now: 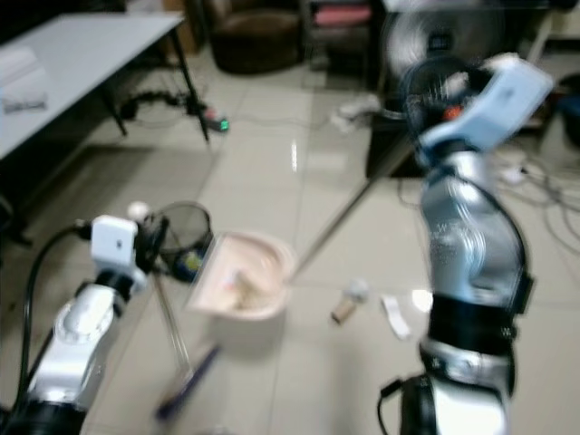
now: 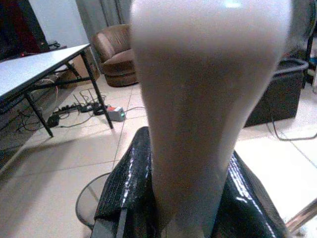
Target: Sweep floor
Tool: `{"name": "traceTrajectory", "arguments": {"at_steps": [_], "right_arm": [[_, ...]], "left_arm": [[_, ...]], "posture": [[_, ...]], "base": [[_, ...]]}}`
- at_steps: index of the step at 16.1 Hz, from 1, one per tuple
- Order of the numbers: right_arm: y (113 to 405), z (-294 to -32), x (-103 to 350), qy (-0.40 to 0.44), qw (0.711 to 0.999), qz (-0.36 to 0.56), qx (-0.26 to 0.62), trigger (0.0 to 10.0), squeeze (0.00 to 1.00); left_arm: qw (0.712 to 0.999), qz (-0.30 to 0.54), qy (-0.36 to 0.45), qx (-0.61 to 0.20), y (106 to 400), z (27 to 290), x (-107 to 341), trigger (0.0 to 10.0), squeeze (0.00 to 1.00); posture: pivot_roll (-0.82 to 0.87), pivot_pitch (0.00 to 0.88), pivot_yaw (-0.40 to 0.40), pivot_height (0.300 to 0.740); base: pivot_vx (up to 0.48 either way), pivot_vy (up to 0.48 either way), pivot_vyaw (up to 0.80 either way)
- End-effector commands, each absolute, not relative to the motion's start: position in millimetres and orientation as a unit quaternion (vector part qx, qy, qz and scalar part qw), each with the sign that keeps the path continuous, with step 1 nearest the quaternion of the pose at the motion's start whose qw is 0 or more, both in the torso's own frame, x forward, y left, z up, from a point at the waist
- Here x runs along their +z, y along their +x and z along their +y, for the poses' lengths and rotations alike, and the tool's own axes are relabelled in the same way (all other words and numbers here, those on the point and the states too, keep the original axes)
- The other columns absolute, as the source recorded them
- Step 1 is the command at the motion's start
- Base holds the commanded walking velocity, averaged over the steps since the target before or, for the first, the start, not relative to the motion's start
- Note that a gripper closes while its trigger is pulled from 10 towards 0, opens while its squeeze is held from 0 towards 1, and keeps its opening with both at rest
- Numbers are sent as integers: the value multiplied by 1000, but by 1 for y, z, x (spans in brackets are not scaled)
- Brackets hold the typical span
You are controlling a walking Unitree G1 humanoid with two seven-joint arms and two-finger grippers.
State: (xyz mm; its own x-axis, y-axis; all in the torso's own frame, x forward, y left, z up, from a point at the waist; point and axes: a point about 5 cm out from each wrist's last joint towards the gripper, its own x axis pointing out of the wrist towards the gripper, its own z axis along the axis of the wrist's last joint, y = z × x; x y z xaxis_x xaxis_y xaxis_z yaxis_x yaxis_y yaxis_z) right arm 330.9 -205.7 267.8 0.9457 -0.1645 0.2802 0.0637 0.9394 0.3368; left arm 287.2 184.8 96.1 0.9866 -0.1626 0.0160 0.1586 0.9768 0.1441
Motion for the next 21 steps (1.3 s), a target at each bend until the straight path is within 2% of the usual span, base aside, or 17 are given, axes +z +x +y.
{"name": "traceTrajectory", "arguments": {"at_steps": [1, 15, 19, 21], "right_arm": [[332, -195, 283, 178, 967, -180, -34, 10000, 0], [336, -195, 290, 173, 966, -187, -37, 10000, 0], [334, -199, 290, 174, 965, -192, -50, 10000, 0], [334, -206, 286, 184, 962, -190, -67, 10000, 0]], "left_arm": [[993, -23, 86, -72, 290, 192, 104, 10000, 0], [996, -23, 61, -58, 295, 191, 104, 10000, 0], [996, -22, 59, -65, 298, 188, 104, 10000, 0], [996, -21, 59, -66, 297, 188, 103, 10000, 0]], "posture": [[-16, 0, 74, 740], [-25, 0, 71, 740], [-41, 0, 80, 740], [-41, 0, 80, 740]], "base": [[345, 0, 0], [375, 0, 0], [382, 0, 748], [382, 0, 0]]}}
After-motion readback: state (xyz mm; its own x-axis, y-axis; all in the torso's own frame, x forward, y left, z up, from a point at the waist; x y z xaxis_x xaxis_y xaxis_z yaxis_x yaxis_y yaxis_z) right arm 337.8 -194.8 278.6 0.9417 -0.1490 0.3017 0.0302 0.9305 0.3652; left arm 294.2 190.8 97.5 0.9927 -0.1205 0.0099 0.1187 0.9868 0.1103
